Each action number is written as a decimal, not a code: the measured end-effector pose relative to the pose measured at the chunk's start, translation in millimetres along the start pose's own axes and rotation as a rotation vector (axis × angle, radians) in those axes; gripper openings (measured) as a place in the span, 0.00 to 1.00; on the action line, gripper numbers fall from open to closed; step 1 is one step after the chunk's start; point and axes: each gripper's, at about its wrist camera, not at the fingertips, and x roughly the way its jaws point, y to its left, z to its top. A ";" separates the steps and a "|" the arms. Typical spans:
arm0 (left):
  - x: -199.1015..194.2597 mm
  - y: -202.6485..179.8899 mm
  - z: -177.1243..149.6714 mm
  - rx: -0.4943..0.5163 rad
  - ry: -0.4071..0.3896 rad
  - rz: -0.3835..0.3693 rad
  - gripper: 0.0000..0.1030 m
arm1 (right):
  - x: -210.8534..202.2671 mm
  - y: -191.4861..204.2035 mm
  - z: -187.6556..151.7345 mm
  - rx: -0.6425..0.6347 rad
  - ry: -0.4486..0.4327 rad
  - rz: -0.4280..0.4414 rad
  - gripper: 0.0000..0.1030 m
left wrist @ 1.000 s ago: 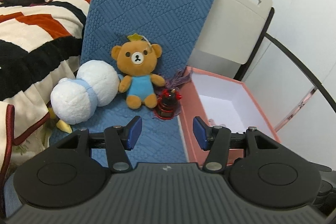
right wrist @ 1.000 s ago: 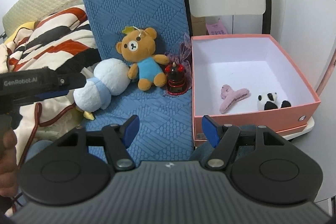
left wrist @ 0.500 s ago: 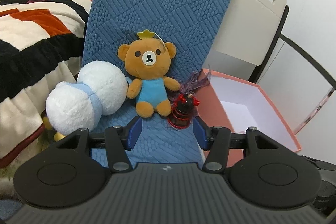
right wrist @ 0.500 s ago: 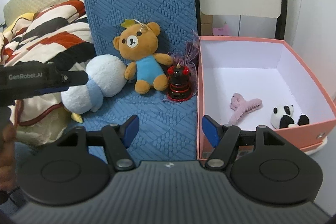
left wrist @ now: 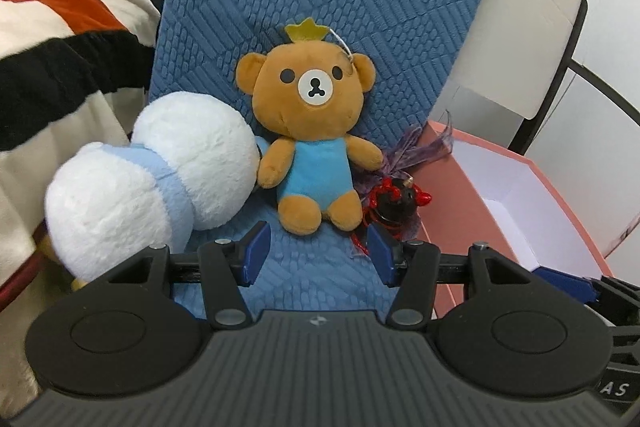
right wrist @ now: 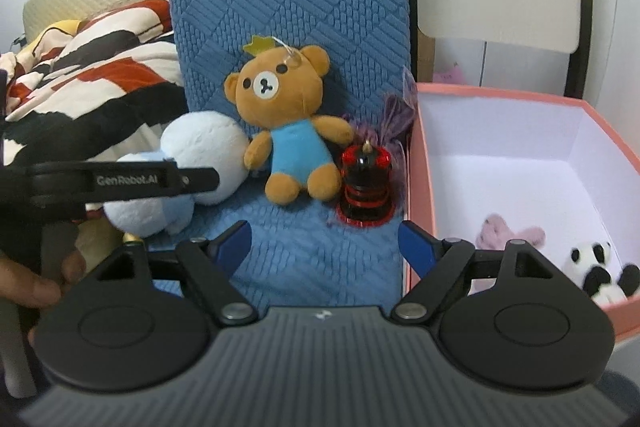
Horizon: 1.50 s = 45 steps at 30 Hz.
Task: Organize objects
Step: 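Grasp the red-black figurine with the right tool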
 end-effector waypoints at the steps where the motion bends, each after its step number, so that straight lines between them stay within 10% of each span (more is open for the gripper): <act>1: 5.0 0.7 1.7 0.001 0.003 0.002 0.58 | 4.8 0.7 1.0 -0.006 -0.009 0.001 0.74; 13: 67.7 9.0 13.4 -0.039 0.110 -0.004 0.49 | 68.7 -8.7 22.3 -0.013 0.008 -0.021 0.58; 45: 159.6 17.3 18.3 -0.051 0.213 0.049 0.36 | 172.6 -9.5 57.0 -0.137 0.130 -0.207 0.57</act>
